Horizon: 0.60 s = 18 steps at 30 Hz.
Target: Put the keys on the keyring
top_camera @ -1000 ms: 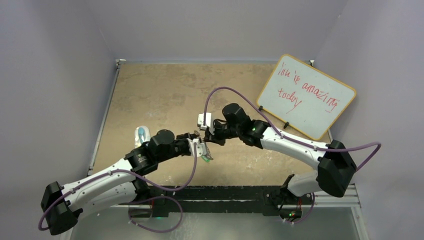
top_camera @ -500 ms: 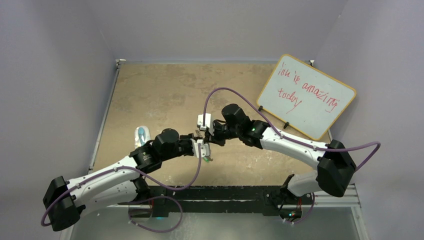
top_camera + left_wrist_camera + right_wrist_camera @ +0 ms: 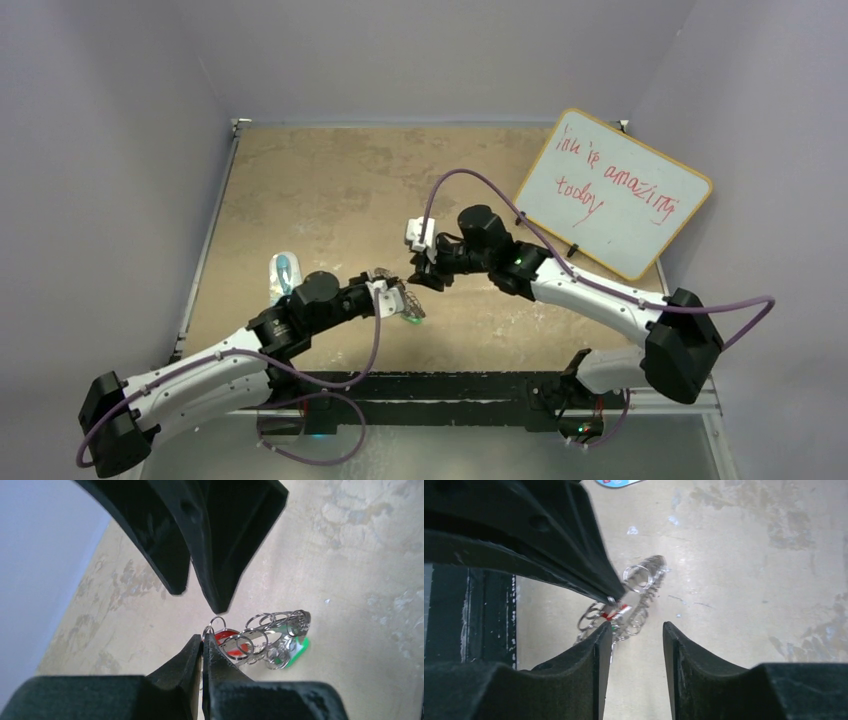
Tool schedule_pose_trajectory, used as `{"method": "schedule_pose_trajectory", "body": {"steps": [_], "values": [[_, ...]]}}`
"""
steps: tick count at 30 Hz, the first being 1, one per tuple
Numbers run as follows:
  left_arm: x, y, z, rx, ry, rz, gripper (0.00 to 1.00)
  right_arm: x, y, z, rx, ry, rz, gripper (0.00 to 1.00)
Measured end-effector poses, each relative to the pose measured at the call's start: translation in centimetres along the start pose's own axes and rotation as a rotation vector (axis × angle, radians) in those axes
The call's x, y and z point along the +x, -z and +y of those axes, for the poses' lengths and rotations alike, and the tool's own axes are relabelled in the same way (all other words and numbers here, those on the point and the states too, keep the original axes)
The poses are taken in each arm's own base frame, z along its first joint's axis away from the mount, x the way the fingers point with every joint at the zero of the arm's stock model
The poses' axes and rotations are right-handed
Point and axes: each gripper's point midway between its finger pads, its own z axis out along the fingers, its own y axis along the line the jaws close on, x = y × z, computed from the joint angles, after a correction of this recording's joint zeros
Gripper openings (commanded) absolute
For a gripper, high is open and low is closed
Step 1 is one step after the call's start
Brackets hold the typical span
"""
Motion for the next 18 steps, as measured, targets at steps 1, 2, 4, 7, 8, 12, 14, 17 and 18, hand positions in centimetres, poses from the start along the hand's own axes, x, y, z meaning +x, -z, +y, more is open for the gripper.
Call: {"method": "schedule_pose_trajectory", "body": {"steps": [1,2,4,7,8,12,14,17,18], "values": [[0.0,0.2,-0.1,-0.014,0.022,-0.021,0.00,-0.2,0.2,-0.3,0.004,-0.008,-0.015,0.46],[-0.1,0.3,-0.2,-0.028,0.046,-0.045,0.00,-0.4,0.5,-0.6,0.009,-0.022,-0.039,0.46],[-0.3,0.4,-0.3,-0.050,0.086,-0.089,0.00,-0.5,1.1,-1.3,0.014,-0.048,-0.077,0.44],[-0.5,0.4,-0.5,-0.080,0.138,-0.165,0.00,-0.2,1.8,-1.2,-0.007,-0.072,-0.120,0.39],[-0.6,0.4,-0.6,-0.085,0.152,-0.186,0.00,-0.2,1.9,-1.0,-0.023,-0.076,-0.133,0.38],[-1.2,0.5,-0.9,-0.108,0.192,-0.281,0.00,-0.7,1.9,0.8,-0.114,-0.063,-0.185,0.36],[-1.5,0.6,-0.9,-0.117,0.202,-0.317,0.00,-1.0,2.1,1.5,-0.149,-0.054,-0.209,0.34],[-2.2,0.8,-0.6,-0.126,0.210,-0.353,0.00,-1.4,2.2,1.9,-0.177,-0.038,-0.232,0.29],[-2.4,0.8,-0.5,-0.129,0.209,-0.366,0.00,-1.5,2.2,2.0,-0.182,-0.035,-0.235,0.27]]}}
